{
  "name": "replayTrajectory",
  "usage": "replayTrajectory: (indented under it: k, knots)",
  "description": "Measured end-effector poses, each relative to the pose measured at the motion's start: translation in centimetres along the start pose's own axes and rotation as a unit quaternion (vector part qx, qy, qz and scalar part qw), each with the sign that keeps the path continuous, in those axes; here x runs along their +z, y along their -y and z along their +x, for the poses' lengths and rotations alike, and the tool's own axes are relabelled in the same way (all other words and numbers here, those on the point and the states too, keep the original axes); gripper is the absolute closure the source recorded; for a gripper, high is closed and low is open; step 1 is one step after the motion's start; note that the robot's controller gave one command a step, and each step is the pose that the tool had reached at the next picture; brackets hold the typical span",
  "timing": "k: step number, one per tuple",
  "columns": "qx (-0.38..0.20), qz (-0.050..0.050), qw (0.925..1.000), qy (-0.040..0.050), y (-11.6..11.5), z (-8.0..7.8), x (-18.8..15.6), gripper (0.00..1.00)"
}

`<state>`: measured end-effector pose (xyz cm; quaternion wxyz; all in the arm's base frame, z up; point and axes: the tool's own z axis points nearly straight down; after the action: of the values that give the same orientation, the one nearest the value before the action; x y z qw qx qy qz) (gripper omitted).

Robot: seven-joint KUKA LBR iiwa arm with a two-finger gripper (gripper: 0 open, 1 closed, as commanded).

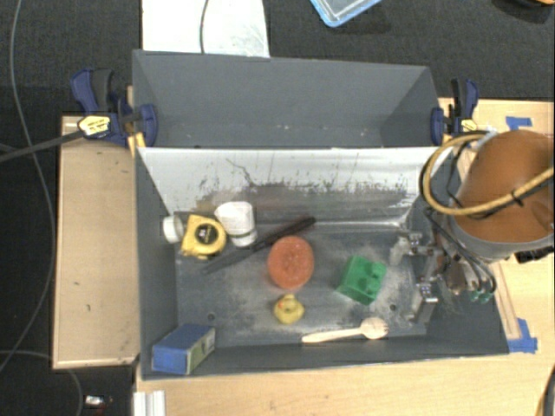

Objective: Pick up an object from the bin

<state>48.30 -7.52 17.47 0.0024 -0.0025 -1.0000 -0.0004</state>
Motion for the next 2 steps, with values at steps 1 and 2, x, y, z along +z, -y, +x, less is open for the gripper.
replayTrajectory:
  k: [1, 2]
  knots:
    - [-0.002, 0.001, 1.0, 0.0036, 0.0, -0.2, -0.3, 0.0]
    - [-0.058, 0.001, 0.9983, 0.005, -3.2, -2.0, 5.0, 0.0]
